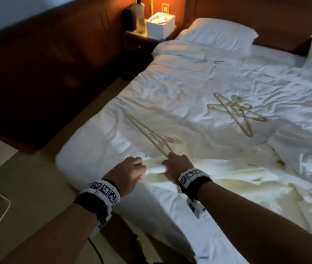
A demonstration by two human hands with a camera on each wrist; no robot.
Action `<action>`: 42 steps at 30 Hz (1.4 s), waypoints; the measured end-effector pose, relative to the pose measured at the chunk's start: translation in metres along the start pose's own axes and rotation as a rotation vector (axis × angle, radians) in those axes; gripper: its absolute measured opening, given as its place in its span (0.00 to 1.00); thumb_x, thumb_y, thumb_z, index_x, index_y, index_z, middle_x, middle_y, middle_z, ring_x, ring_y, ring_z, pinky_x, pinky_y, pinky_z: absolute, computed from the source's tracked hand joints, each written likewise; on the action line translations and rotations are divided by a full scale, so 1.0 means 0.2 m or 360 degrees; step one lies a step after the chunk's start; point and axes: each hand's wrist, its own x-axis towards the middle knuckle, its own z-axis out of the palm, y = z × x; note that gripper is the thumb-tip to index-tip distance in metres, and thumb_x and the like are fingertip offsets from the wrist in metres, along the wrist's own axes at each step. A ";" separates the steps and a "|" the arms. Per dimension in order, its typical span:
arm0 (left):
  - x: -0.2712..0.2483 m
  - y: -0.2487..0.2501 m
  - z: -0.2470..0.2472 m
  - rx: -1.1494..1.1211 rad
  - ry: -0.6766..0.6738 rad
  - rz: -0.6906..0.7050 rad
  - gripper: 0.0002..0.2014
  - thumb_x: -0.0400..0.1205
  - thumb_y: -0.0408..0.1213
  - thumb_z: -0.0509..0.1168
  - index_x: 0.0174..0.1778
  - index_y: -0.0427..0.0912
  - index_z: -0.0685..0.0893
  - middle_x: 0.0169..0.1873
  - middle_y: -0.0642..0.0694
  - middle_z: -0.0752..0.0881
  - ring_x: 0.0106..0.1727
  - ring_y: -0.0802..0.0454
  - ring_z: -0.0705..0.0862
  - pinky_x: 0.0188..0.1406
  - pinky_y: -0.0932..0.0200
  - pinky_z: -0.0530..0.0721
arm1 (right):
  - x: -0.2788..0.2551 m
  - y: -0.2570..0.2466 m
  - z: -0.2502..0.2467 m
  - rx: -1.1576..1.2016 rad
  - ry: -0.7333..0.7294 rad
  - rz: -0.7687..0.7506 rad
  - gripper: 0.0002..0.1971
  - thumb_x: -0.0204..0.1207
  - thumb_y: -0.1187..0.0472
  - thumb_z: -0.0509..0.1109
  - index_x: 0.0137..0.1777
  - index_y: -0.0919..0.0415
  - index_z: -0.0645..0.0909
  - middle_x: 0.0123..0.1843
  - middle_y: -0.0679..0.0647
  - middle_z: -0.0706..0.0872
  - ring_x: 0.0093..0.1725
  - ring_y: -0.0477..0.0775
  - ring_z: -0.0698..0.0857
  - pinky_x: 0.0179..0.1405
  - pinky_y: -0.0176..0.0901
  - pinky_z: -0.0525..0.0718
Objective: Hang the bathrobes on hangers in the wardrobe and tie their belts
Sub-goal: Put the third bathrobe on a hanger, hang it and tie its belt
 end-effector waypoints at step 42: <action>0.46 0.15 -0.22 -0.1808 0.0819 -0.1592 0.14 0.74 0.40 0.73 0.46 0.46 0.73 0.33 0.40 0.80 0.35 0.46 0.78 0.36 0.51 0.81 | 0.04 0.81 -0.68 0.0902 0.0561 0.0186 0.33 0.72 0.31 0.65 0.22 0.61 0.71 0.21 0.56 0.74 0.25 0.56 0.75 0.28 0.45 0.68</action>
